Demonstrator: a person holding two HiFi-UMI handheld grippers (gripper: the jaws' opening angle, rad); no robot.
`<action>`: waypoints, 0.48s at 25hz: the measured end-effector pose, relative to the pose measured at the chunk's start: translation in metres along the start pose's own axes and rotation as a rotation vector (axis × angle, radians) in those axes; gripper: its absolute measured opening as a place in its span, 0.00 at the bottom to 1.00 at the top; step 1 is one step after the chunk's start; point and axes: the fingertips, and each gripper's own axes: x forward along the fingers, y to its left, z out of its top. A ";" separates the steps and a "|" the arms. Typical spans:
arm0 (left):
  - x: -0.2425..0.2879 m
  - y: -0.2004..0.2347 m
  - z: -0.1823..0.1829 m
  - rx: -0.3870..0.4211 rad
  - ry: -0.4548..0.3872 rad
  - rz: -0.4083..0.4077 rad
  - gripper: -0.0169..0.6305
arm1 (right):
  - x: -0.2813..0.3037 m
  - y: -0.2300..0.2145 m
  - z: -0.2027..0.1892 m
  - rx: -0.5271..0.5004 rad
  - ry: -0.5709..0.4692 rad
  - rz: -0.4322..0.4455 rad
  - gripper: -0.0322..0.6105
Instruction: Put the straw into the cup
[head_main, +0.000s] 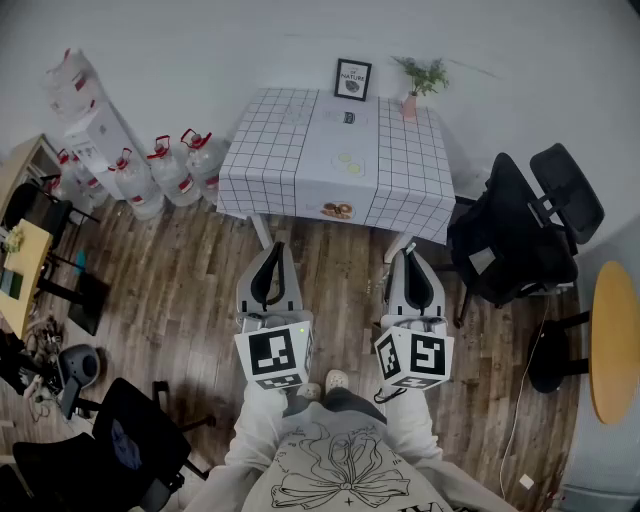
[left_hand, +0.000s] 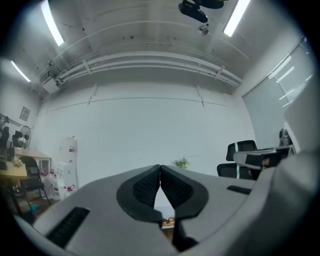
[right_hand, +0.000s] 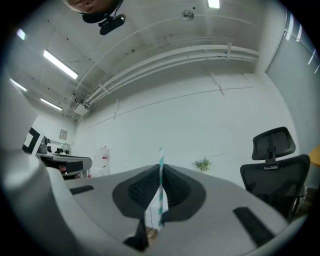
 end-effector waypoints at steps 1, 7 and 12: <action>0.000 -0.001 0.000 0.001 -0.001 0.000 0.03 | 0.000 -0.001 0.000 0.001 0.000 -0.001 0.07; 0.004 -0.004 0.002 0.004 -0.001 0.005 0.03 | 0.003 -0.006 0.001 0.004 0.000 0.003 0.07; 0.012 -0.008 0.001 0.008 0.001 0.015 0.03 | 0.010 -0.012 -0.001 0.011 -0.001 0.017 0.07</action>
